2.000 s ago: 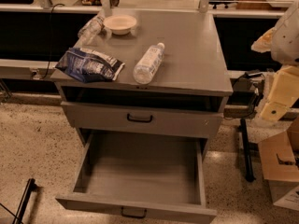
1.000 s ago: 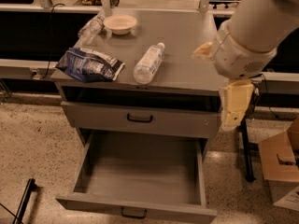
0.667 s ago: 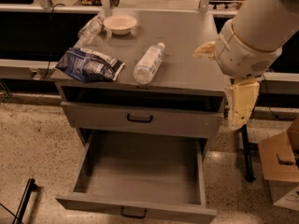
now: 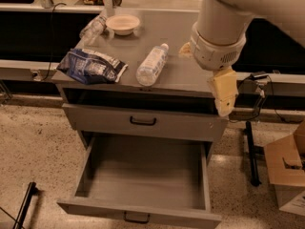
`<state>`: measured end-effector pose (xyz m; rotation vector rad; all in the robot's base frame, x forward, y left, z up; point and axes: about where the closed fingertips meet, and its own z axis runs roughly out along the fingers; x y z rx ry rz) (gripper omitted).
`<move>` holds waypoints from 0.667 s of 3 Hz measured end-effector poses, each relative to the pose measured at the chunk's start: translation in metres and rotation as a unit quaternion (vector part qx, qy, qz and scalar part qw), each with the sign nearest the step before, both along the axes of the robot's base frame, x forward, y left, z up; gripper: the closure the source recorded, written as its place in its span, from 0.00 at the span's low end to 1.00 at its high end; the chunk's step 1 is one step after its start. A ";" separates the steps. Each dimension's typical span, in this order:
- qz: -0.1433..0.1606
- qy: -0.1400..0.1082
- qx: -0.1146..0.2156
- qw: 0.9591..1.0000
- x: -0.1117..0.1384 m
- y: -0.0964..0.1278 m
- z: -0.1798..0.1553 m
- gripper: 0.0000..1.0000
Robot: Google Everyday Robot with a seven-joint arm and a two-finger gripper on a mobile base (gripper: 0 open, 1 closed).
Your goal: Place blue plastic bottle into middle drawer
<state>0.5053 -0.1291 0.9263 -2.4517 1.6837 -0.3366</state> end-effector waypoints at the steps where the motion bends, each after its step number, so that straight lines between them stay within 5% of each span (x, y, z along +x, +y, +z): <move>1: 0.054 -0.020 -0.023 0.998 0.067 -0.004 -0.013 0.00; 2: 0.091 -0.021 -0.030 0.995 0.072 -0.004 -0.014 0.00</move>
Offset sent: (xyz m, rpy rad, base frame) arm 0.0561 -0.0042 -0.0113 -0.0396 -0.0318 0.0783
